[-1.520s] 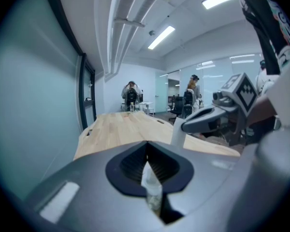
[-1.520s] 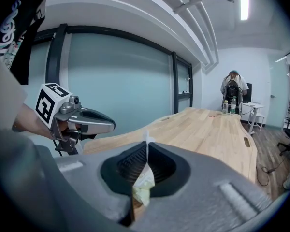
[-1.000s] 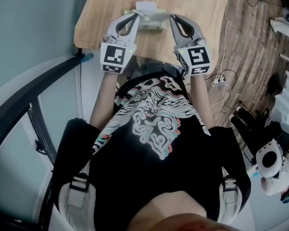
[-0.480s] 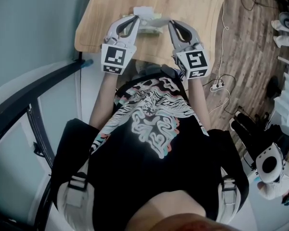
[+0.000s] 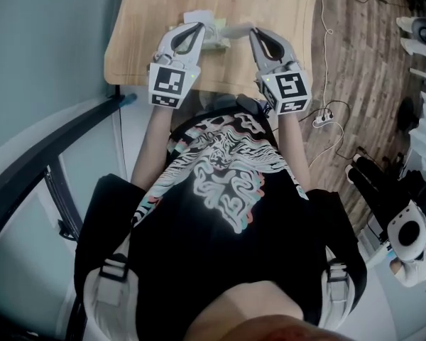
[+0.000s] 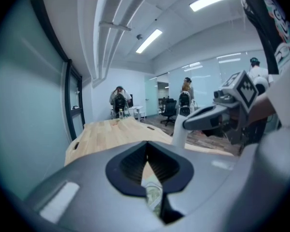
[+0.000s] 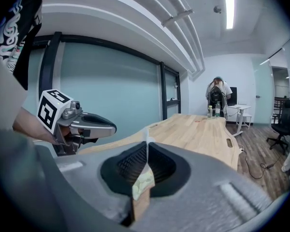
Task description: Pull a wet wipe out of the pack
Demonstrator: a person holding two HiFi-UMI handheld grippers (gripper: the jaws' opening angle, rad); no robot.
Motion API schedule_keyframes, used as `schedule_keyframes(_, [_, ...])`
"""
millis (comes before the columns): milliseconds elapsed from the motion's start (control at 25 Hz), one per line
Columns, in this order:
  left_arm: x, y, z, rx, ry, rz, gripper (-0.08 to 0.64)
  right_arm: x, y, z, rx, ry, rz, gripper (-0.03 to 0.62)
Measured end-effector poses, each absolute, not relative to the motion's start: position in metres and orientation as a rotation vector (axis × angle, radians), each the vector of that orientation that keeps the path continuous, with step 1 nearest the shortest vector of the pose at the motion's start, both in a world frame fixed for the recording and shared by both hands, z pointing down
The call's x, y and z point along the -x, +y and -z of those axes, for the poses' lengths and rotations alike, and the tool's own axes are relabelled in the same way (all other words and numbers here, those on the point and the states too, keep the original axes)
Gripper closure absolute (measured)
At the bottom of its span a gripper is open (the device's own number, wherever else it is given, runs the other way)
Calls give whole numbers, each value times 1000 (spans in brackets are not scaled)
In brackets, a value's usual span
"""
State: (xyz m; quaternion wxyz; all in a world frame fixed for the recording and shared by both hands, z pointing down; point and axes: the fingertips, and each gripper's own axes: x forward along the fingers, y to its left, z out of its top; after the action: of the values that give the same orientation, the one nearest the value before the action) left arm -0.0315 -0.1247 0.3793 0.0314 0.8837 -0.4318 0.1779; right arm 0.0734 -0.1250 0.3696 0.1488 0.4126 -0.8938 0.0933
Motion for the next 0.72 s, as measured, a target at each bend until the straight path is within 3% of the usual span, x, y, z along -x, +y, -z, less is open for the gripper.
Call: schedule_keyframes(720, [-21, -138, -391, -2791, -1160, -581, 574, -120, -129, -396, -1310, -2452, -396, 581])
